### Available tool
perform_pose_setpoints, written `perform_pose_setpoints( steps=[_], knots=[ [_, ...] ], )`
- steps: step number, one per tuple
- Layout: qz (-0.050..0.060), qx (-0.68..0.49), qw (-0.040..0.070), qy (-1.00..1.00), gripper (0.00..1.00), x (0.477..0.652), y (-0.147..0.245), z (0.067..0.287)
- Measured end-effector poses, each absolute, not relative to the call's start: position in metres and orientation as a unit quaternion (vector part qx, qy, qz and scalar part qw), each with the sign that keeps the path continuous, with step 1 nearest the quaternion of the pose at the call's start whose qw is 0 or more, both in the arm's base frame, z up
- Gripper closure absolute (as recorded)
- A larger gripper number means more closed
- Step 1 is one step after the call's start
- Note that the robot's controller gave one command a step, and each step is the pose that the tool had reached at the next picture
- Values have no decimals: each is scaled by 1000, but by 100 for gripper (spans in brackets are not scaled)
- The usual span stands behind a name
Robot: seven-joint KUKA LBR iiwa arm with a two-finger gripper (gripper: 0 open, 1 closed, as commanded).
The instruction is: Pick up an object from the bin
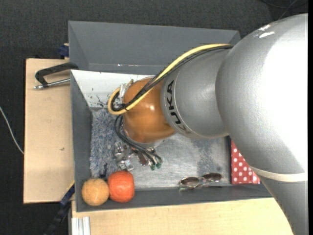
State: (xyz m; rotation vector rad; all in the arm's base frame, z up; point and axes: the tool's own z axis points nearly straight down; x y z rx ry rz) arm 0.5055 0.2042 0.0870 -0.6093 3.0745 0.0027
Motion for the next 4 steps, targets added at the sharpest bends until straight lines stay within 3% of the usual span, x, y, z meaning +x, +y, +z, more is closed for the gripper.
perform_pose_setpoints(
  steps=[1, 2, 3, 4],
  knots=[
    [1, -194, 4, 981, 100, 506, 204, 87],
    [0, -198, 0, 980, 100, 501, 204, 128],
    [2, -193, 8, 981, 100, 508, 206, 138],
    [0, -191, -3, 982, 100, 503, 205, 140]
  ],
)
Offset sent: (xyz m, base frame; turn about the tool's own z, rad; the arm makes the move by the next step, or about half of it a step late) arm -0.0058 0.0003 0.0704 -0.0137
